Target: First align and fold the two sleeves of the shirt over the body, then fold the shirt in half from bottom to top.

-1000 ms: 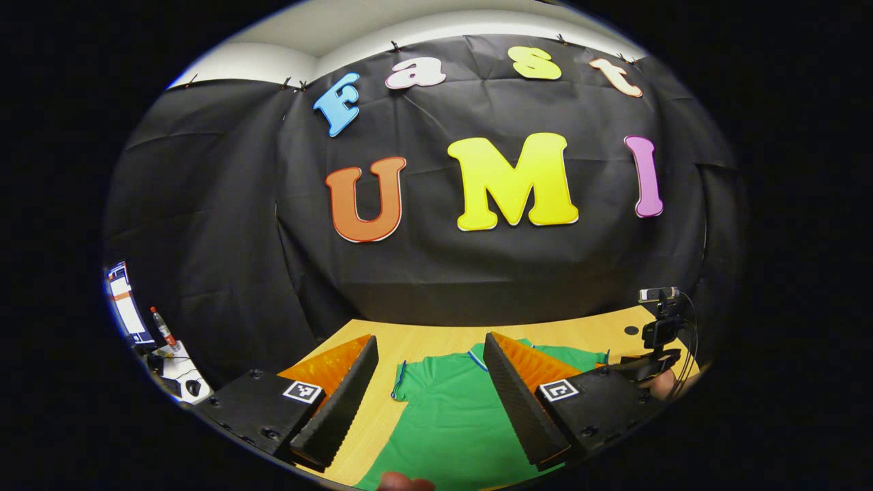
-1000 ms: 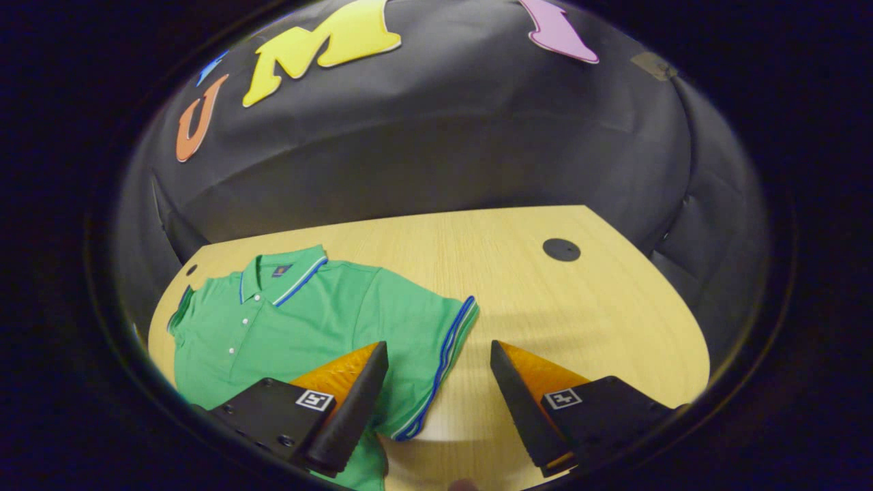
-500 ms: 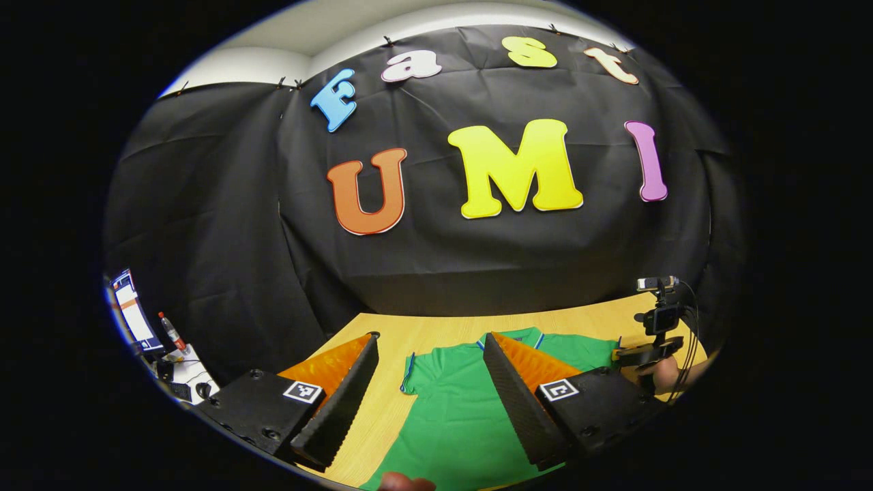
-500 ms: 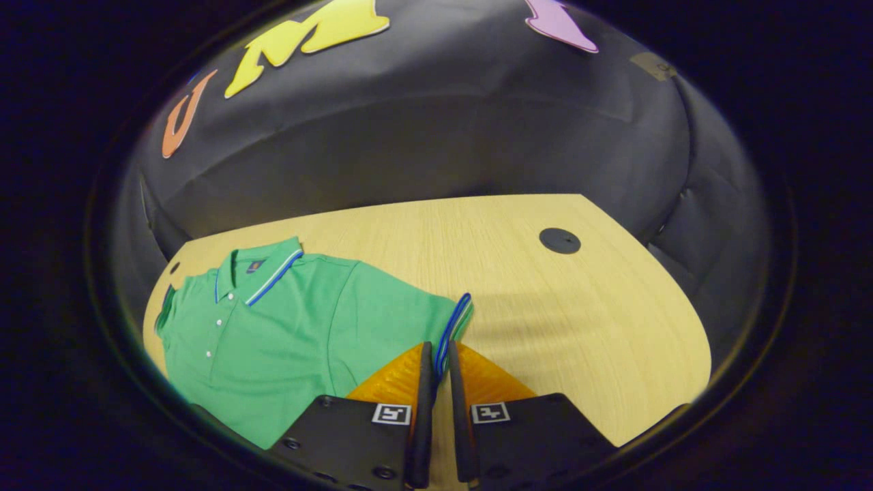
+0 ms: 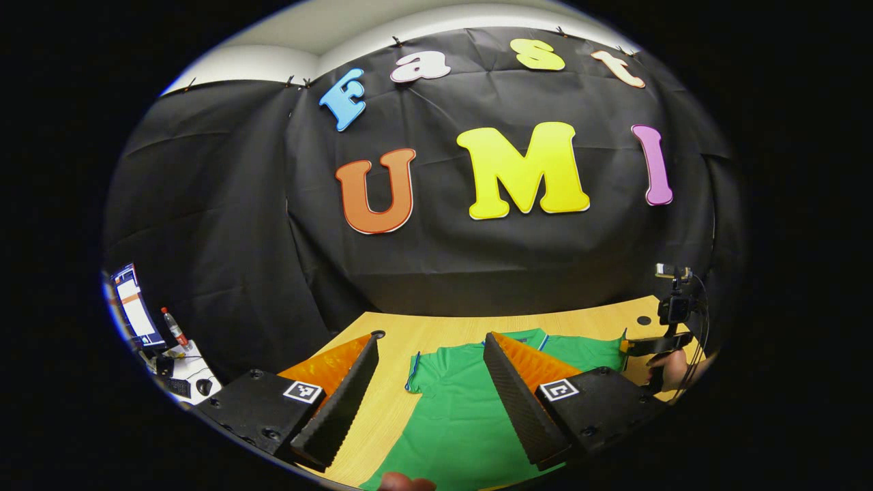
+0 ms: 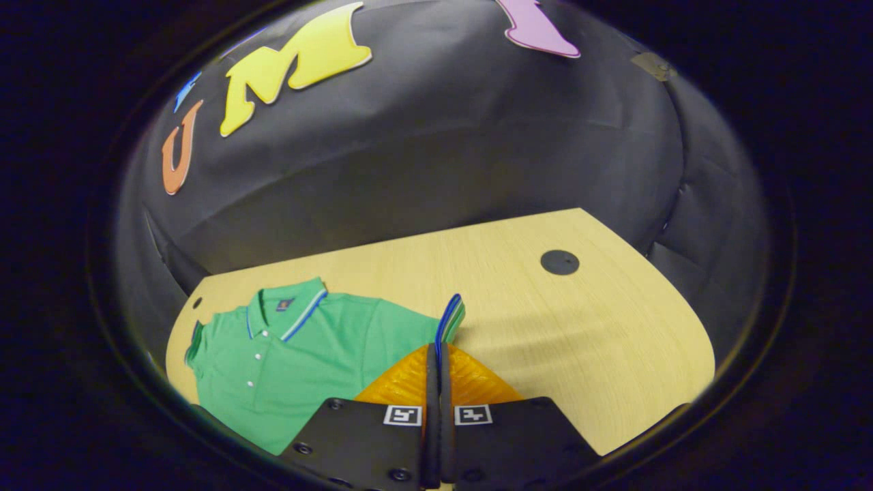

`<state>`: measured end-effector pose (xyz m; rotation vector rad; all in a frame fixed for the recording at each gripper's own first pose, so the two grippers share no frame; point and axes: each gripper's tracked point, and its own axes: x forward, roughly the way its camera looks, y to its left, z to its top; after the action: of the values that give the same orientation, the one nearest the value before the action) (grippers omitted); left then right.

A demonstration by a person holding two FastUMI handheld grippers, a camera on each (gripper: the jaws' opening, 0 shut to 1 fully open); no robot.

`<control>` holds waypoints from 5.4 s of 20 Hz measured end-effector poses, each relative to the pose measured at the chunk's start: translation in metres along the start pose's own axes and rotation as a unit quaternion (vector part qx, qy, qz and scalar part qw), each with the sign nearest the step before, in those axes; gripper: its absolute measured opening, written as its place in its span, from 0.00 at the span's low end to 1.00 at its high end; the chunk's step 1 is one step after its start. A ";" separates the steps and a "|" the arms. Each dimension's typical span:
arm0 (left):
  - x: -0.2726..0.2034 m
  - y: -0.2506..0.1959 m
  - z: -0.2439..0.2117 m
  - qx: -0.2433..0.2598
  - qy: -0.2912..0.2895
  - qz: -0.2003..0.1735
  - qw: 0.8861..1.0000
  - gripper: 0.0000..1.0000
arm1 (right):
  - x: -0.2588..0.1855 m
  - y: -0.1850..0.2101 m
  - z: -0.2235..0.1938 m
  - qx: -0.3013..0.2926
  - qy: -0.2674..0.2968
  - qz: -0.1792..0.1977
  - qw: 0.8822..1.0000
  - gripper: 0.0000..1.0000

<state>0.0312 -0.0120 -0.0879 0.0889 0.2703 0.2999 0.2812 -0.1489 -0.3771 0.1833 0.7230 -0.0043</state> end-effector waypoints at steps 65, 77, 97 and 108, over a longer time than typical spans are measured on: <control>0.299 0.050 -0.256 -0.038 0.201 -0.101 0.974 0.76 | -0.247 0.119 -0.105 -0.128 0.025 0.016 0.991 0.95; 0.292 0.038 -0.232 -0.068 0.210 -0.180 0.959 0.04 | -0.241 0.134 -0.103 -0.126 0.017 0.014 0.992 0.96; 0.225 -0.141 -0.179 0.007 0.203 -0.275 0.940 0.16 | -0.313 0.032 -0.077 -0.092 -0.050 -0.039 0.994 0.93; 0.134 -0.074 -0.124 -0.050 0.170 -0.197 0.964 1.00 | -0.319 0.063 -0.063 -0.117 -0.072 0.044 0.990 0.95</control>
<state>0.1412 -0.0360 -0.2496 -0.1177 0.6034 -0.0709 0.0043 -0.0951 -0.2031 -0.0097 0.5659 0.1503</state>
